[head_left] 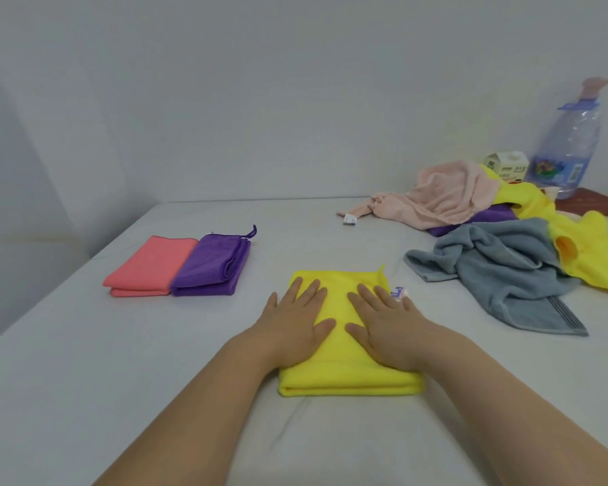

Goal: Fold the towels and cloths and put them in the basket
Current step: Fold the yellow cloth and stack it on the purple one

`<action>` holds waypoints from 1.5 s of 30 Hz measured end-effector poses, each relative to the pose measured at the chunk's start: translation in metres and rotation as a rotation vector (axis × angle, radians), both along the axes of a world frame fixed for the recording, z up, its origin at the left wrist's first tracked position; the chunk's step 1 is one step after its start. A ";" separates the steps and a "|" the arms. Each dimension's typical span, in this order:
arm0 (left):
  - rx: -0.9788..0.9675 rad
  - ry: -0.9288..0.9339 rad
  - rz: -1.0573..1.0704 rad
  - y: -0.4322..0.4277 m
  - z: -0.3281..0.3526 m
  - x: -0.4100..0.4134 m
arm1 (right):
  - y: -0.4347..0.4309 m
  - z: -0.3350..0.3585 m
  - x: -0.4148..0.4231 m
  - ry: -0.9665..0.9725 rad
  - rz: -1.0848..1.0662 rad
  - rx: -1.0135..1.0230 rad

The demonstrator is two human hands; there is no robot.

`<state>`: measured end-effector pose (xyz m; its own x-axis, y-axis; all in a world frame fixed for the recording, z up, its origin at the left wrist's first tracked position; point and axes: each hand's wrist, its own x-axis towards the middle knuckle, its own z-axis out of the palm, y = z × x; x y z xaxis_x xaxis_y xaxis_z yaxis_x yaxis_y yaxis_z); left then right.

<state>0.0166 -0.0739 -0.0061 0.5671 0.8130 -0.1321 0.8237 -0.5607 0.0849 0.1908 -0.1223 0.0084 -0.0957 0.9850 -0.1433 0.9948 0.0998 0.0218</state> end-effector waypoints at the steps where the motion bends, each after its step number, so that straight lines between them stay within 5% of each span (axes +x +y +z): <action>1: -0.017 0.018 -0.002 0.001 -0.001 -0.001 | -0.003 -0.002 -0.001 -0.010 -0.018 -0.094; 5: 0.002 -0.078 -0.010 0.003 -0.004 -0.001 | -0.002 0.002 0.010 0.116 -0.020 -0.083; 10: 0.135 -0.462 0.259 0.018 -0.008 -0.010 | 0.023 -0.003 0.037 0.443 -0.321 0.400; 13: 0.083 -0.495 0.349 0.023 -0.008 -0.014 | 0.029 -0.010 0.044 0.376 -0.484 0.258; 19: 0.045 -0.601 0.367 0.024 -0.006 -0.013 | 0.038 -0.008 0.020 0.318 -0.372 0.184; 26: -0.063 -0.798 0.387 0.024 0.003 -0.007 | 0.034 0.009 0.025 0.825 -0.414 0.273; 30: -0.239 -0.983 0.468 0.026 0.015 -0.010 | 0.031 0.018 0.039 1.334 -0.489 0.070; 34: -0.447 -1.006 0.482 0.022 0.027 -0.017 | 0.024 0.024 0.046 1.189 -0.485 -0.084; 39: -0.397 -1.037 0.531 0.017 0.035 -0.019 | 0.021 0.028 0.050 1.127 -0.512 -0.096; 45: -0.418 -1.208 0.570 0.015 0.040 -0.012 | 0.021 0.029 0.039 1.419 -0.476 -0.036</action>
<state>0.0042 -0.0589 0.0336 0.1122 0.9894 -0.0921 0.2255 0.0649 0.9721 0.2300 -0.1015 0.0373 0.1485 0.9611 -0.2327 0.1244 -0.2516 -0.9598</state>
